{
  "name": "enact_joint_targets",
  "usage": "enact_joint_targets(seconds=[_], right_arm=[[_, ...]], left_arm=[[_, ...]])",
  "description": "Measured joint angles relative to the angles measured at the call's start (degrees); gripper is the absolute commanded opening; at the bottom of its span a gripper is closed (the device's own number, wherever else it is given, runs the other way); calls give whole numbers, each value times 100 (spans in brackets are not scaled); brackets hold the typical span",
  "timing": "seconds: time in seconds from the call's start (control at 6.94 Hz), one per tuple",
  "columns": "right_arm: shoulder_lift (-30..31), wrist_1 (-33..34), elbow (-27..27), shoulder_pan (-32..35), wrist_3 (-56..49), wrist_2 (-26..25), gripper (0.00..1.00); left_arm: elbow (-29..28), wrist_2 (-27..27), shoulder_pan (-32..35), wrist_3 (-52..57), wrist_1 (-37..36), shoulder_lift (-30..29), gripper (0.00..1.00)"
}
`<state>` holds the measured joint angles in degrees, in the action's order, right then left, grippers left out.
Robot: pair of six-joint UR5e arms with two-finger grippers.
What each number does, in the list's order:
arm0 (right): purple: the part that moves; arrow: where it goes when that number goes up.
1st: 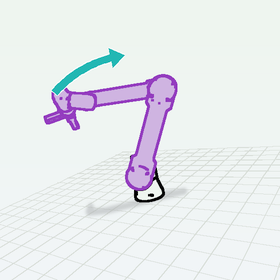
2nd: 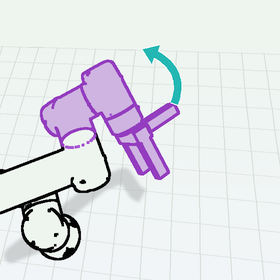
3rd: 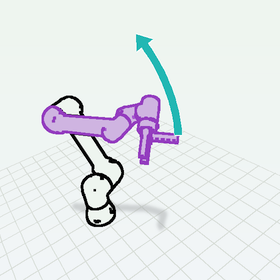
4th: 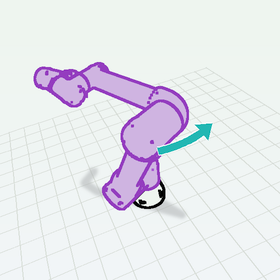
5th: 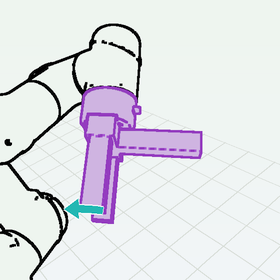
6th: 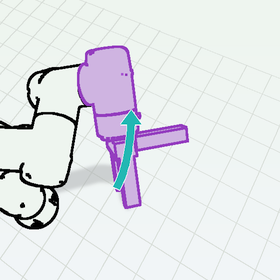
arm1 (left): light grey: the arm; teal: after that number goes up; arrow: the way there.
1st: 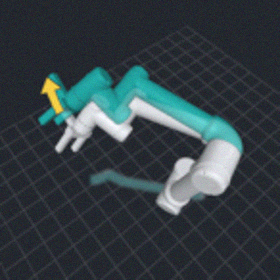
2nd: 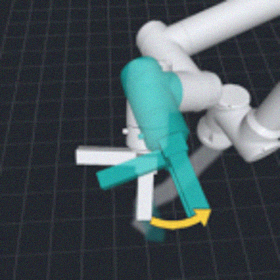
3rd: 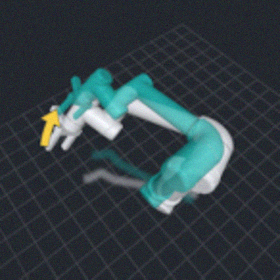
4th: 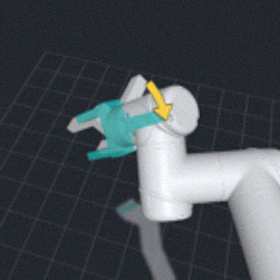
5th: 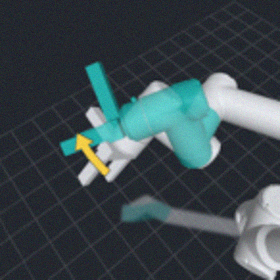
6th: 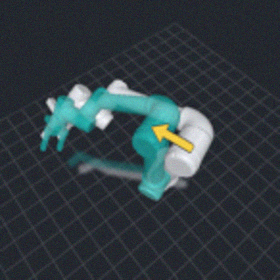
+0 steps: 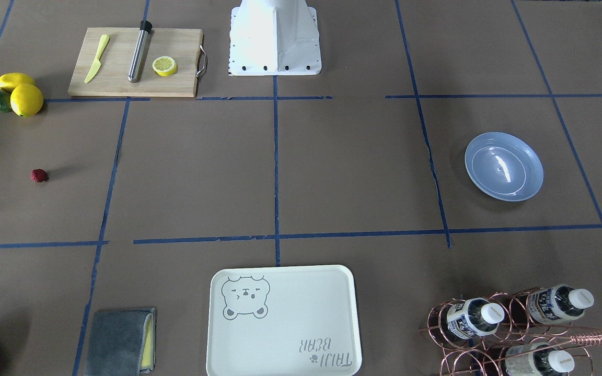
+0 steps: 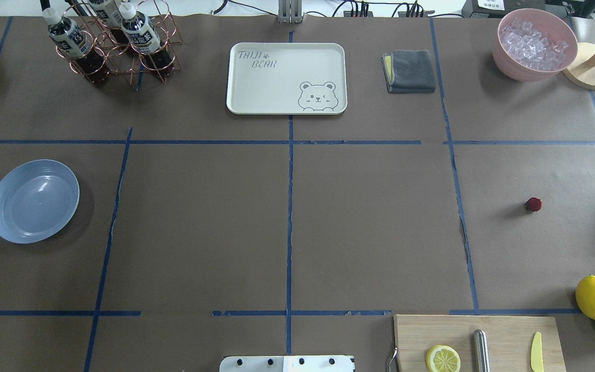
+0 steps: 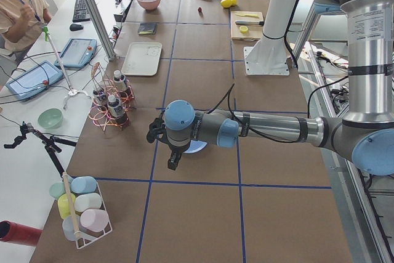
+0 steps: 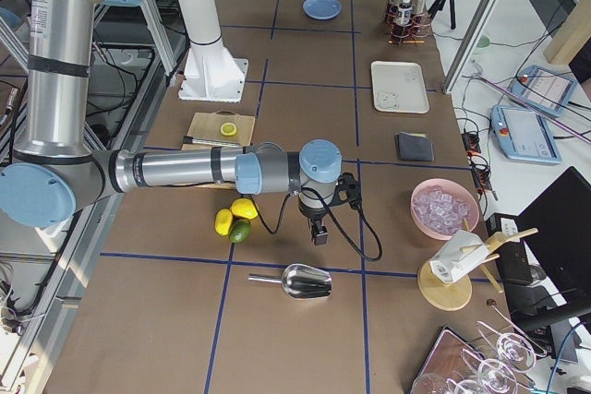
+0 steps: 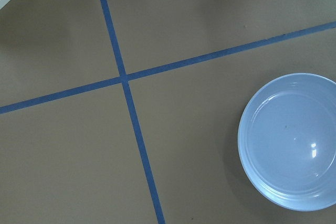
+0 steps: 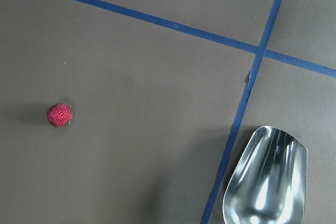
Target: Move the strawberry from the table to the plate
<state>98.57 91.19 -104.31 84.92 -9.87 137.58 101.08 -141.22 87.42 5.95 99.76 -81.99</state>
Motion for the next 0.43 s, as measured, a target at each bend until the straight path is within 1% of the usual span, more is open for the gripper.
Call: enact_joint_targets(seconds=[0.14, 0.29, 0.43], right_arm=[[4, -5, 3, -1, 15, 5, 100], [14, -10, 6, -5, 24, 24, 100], [24, -11, 7, -14, 32, 26, 100]], left_arm=[[-48, -121, -84, -6, 184, 90, 100], [-198, -206, -309, -32, 469, 123, 100], [-462, -237, -581, -143, 916, 112, 100]])
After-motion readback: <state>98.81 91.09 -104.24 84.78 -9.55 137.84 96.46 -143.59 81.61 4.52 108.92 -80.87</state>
